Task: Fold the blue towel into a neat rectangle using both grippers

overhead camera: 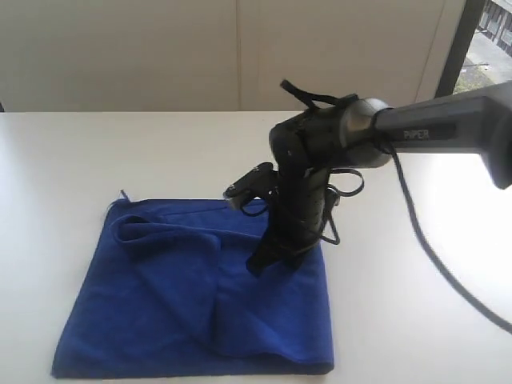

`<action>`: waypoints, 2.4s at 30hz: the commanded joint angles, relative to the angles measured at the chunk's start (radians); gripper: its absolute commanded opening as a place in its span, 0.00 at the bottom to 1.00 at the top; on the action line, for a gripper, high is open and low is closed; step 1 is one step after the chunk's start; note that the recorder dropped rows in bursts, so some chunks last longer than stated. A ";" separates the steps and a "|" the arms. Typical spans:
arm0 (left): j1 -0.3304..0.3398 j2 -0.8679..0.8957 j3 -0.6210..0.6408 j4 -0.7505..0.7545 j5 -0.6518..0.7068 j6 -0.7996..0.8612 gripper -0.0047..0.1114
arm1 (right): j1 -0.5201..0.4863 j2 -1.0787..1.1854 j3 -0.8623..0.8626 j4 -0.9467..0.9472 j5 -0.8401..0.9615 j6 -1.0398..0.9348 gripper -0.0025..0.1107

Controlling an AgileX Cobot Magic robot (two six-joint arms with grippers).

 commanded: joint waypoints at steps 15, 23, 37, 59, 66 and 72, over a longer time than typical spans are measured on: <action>-0.007 0.014 0.007 -0.077 0.015 -0.002 0.04 | -0.195 -0.119 0.324 -0.330 -0.099 0.069 0.02; -0.007 0.345 -0.091 -0.299 0.075 0.300 0.04 | -0.193 -0.191 0.322 -0.293 -0.137 0.069 0.02; -0.034 1.326 -0.722 -0.096 0.431 0.480 0.04 | -0.193 -0.331 0.324 -0.141 -0.095 -0.029 0.02; -0.414 1.846 -1.077 -0.082 -0.007 1.034 0.04 | -0.455 -0.279 0.237 0.414 -0.134 -0.471 0.02; -0.441 1.896 -1.077 -0.267 -0.042 1.131 0.26 | -0.455 -0.226 0.220 0.464 -0.144 -0.492 0.02; -0.441 1.927 -1.075 -0.252 -0.087 1.129 0.47 | -0.455 -0.172 0.220 0.466 -0.144 -0.493 0.02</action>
